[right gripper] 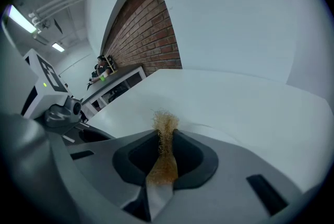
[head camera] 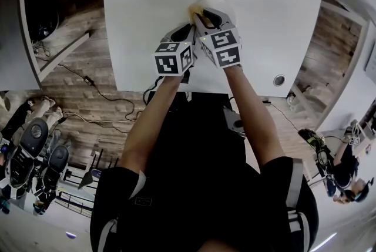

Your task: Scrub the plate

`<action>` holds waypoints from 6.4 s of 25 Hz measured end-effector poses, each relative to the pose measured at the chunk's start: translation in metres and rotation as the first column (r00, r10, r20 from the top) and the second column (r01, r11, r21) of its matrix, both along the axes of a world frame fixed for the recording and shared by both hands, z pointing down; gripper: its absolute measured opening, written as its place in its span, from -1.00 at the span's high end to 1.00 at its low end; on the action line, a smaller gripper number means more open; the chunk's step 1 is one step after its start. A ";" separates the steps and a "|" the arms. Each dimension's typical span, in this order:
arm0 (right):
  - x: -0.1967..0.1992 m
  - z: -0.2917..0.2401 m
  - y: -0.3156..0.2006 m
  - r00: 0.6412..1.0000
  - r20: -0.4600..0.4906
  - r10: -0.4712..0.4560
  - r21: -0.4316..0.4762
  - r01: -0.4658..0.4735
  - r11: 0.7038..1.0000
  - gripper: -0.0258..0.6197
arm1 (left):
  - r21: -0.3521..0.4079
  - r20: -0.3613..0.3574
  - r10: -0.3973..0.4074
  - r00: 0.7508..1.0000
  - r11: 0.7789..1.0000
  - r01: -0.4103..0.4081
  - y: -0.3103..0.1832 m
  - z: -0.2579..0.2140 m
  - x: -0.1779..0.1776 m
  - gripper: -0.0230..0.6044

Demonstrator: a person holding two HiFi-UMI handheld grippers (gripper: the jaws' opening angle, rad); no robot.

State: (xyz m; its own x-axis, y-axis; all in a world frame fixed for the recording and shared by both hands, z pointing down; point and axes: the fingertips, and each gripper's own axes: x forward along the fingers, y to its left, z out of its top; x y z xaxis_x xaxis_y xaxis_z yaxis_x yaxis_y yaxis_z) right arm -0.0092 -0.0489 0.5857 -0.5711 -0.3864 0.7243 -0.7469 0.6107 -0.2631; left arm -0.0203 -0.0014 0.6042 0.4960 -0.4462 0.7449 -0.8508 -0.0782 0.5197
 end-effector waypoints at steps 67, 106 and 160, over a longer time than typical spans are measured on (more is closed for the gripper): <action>0.075 0.012 0.052 0.981 -0.128 0.144 -0.055 -0.152 0.987 0.73 | -0.019 -0.017 -0.099 0.995 0.995 0.098 -0.007 0.008 -0.011 0.84; 0.124 0.006 0.051 0.966 -0.128 0.224 0.006 -0.225 0.974 0.73 | -0.027 -0.009 -0.079 0.997 0.997 0.079 -0.007 0.005 -0.007 0.84; 0.090 -0.274 0.064 0.910 0.296 0.291 0.476 -0.405 0.780 0.73 | 0.801 0.080 0.101 0.992 0.585 -0.124 -0.002 -0.302 -0.011 0.92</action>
